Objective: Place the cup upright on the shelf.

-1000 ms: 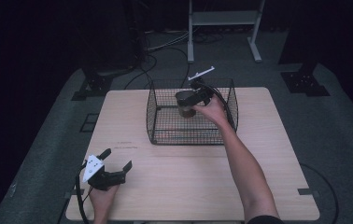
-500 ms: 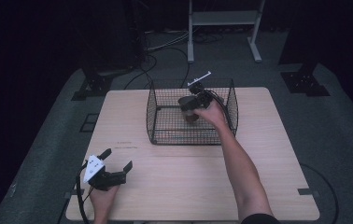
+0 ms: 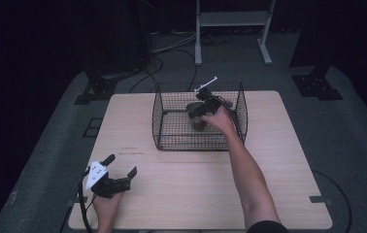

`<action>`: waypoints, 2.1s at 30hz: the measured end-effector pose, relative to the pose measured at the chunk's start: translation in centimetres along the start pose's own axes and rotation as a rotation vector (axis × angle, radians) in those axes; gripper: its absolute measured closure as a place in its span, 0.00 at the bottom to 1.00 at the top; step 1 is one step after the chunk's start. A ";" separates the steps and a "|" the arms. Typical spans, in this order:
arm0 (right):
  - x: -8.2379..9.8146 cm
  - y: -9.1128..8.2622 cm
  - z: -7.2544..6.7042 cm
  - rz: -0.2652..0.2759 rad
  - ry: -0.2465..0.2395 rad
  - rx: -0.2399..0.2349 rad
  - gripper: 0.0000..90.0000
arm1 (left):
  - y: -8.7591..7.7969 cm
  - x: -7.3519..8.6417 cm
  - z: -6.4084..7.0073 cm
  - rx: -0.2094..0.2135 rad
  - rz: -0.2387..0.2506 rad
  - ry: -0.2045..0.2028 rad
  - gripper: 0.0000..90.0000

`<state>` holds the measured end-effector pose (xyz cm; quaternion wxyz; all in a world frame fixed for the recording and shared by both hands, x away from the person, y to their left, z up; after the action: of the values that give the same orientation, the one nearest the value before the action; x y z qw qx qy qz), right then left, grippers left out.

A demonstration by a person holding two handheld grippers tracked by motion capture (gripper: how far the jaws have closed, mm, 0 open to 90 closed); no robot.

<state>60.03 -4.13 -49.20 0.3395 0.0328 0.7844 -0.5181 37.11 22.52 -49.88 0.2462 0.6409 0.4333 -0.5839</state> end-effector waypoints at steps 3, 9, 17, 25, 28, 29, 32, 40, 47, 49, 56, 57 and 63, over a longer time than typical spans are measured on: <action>0.1 -0.1 0.0 -0.006 0.000 -0.004 0.19 | 0.0 0.0 0.0 -0.002 0.003 -0.004 0.00; 0.2 -0.3 0.0 -0.011 -0.002 -0.005 0.17 | 0.0 0.0 0.0 -0.001 0.003 -0.003 0.00; 0.2 -0.3 -0.4 -0.014 -0.016 0.000 0.16 | 0.0 0.0 -0.1 -0.003 0.003 -0.001 0.00; 0.4 -0.4 -0.6 -0.025 -0.018 -0.002 0.15 | -0.1 0.0 0.0 -0.002 0.003 -0.004 0.00; 0.5 -0.5 -0.7 -0.029 -0.019 -0.007 0.15 | -0.2 0.0 0.0 -0.003 0.004 -0.006 0.00; 0.4 -0.6 -0.7 -0.023 -0.017 -0.014 0.15 | -0.2 0.0 0.0 -0.003 0.003 -0.006 0.00; 0.3 -1.0 -0.7 -0.009 -0.007 -0.025 0.15 | -0.2 0.0 0.1 -0.004 0.000 -0.004 0.00; 0.2 -2.1 -0.3 0.035 0.015 -0.039 0.15 | -0.1 0.0 0.1 -0.003 -0.002 -0.001 0.00; -0.3 -3.8 0.1 0.083 0.033 -0.042 0.15 | 0.0 0.0 0.1 0.000 -0.001 0.006 0.00; -0.5 -4.5 -0.1 0.097 0.041 -0.053 0.15 | -0.1 0.0 0.2 0.002 -0.003 0.005 0.00; -0.4 -6.6 -1.1 0.129 0.029 -0.098 0.15 | 0.0 0.0 0.2 0.005 -0.003 0.004 0.00; -0.4 -6.7 -1.2 0.132 0.031 -0.104 0.15 | 0.0 0.0 0.2 0.005 -0.004 0.003 0.00; -0.3 -7.9 -1.9 0.149 0.031 -0.143 0.15 | 0.0 0.0 0.2 0.006 -0.004 0.004 0.00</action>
<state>56.15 -6.05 -42.36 0.3663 0.0746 0.8200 -0.4335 36.95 22.35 -49.92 0.2424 0.6419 0.4330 -0.5845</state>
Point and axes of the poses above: each handheld gripper's, and its own axes: y roughly forward along the jaws, x roughly out of its underside, z roughly to its right, the point moved 10 cm from there along y, roughly forward along the jaws, and after that the axes turned 12 degrees about y, right-handed, at the moved point
